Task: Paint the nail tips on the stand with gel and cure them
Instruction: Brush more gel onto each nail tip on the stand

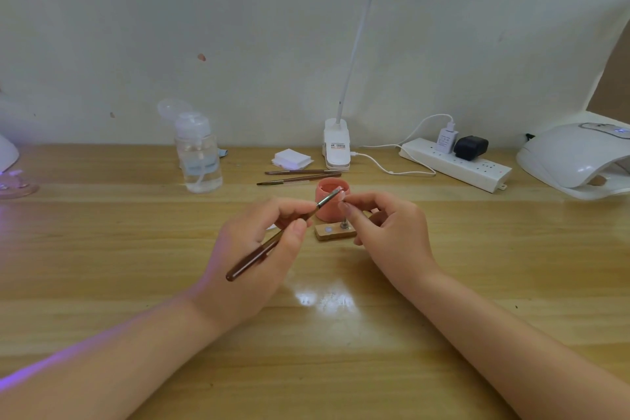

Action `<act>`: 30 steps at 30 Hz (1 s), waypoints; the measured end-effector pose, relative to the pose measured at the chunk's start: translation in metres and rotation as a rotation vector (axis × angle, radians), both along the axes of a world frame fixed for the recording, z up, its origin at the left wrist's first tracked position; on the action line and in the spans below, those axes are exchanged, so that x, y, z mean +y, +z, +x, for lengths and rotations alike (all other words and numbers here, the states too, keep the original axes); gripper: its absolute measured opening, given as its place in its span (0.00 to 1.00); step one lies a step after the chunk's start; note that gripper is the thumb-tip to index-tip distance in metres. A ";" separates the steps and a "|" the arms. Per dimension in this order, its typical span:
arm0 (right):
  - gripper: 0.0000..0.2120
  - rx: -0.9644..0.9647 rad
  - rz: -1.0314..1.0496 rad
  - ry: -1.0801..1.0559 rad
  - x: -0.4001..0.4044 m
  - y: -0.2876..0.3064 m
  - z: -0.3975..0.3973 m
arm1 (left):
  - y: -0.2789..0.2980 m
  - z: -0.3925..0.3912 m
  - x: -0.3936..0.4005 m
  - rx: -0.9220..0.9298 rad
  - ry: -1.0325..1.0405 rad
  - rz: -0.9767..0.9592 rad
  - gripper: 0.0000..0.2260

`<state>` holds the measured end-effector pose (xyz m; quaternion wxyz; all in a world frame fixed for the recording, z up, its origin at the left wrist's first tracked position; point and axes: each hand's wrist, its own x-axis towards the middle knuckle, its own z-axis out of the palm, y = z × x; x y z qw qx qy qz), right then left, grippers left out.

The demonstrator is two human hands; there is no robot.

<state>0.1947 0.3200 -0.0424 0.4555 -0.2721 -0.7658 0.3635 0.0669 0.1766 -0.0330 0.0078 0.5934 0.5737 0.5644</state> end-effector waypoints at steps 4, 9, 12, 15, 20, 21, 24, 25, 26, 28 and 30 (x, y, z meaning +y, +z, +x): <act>0.09 0.001 0.008 -0.007 0.000 0.000 -0.001 | -0.001 0.000 0.000 0.010 0.013 -0.010 0.09; 0.04 0.000 0.002 -0.005 0.002 -0.001 0.000 | -0.003 -0.002 -0.001 0.013 0.025 -0.013 0.10; 0.04 0.002 -0.002 -0.007 0.002 -0.001 0.000 | -0.003 -0.002 -0.001 -0.016 0.004 0.036 0.09; 0.06 0.007 0.003 0.009 0.001 0.000 -0.001 | -0.002 0.000 0.000 -0.079 0.005 0.033 0.09; 0.07 -0.003 0.025 0.005 0.001 -0.001 0.000 | -0.001 0.000 0.001 -0.025 0.014 -0.010 0.09; 0.07 -0.003 0.026 0.003 0.001 -0.001 0.000 | -0.001 0.000 0.000 -0.023 0.010 -0.005 0.09; 0.05 0.000 0.021 0.003 0.001 -0.001 -0.001 | 0.000 -0.001 -0.001 -0.057 0.015 0.029 0.09; 0.05 0.000 0.024 0.005 0.001 -0.001 -0.001 | 0.000 -0.001 -0.001 -0.075 0.021 0.033 0.09; 0.05 -0.001 0.025 0.011 0.000 0.000 -0.001 | 0.000 0.000 -0.001 -0.089 0.023 0.029 0.09; 0.06 -0.005 0.031 0.023 -0.001 0.000 -0.001 | 0.000 0.002 0.000 -0.091 0.013 0.005 0.08; 0.09 -0.005 0.048 0.024 -0.001 0.000 -0.001 | 0.000 0.002 0.000 -0.072 0.008 -0.019 0.07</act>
